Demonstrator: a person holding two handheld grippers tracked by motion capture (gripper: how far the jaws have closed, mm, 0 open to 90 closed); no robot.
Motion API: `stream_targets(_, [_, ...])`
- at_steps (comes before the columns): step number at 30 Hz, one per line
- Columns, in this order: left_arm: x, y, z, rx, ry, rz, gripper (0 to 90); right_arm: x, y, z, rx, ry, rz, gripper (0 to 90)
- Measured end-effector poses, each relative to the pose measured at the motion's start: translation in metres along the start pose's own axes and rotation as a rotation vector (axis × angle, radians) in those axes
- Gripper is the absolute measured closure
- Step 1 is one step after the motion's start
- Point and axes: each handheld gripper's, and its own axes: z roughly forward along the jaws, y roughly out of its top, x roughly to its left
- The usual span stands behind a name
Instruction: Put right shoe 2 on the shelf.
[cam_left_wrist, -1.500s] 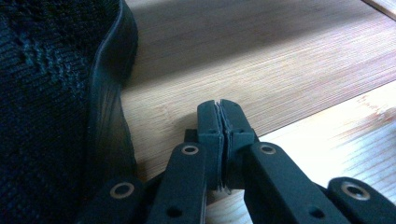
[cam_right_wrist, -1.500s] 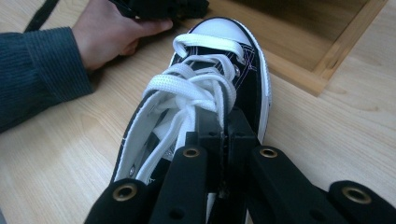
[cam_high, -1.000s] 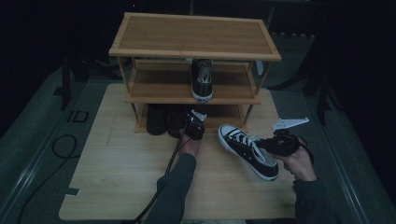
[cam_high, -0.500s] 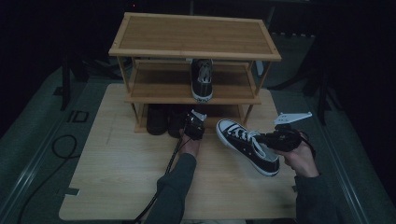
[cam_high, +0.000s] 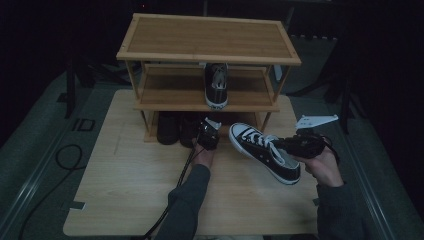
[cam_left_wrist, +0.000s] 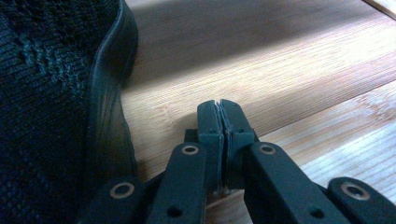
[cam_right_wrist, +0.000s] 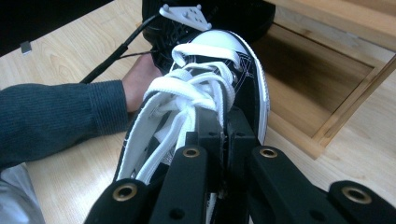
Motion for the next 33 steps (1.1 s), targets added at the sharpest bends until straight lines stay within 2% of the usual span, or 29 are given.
stream_targets(22, [0.000, 0.000, 0.000, -0.003, 0.000, -0.005, 88.1, 0.003, 0.022, -0.016, -0.062, 0.008, -0.019, 88.2])
stream_targets(33, [0.000, 0.000, 0.000, 0.000, -0.002, 0.000, 88.2, 0.002, 0.042, -0.026, -0.097, -0.006, -0.040, 88.1])
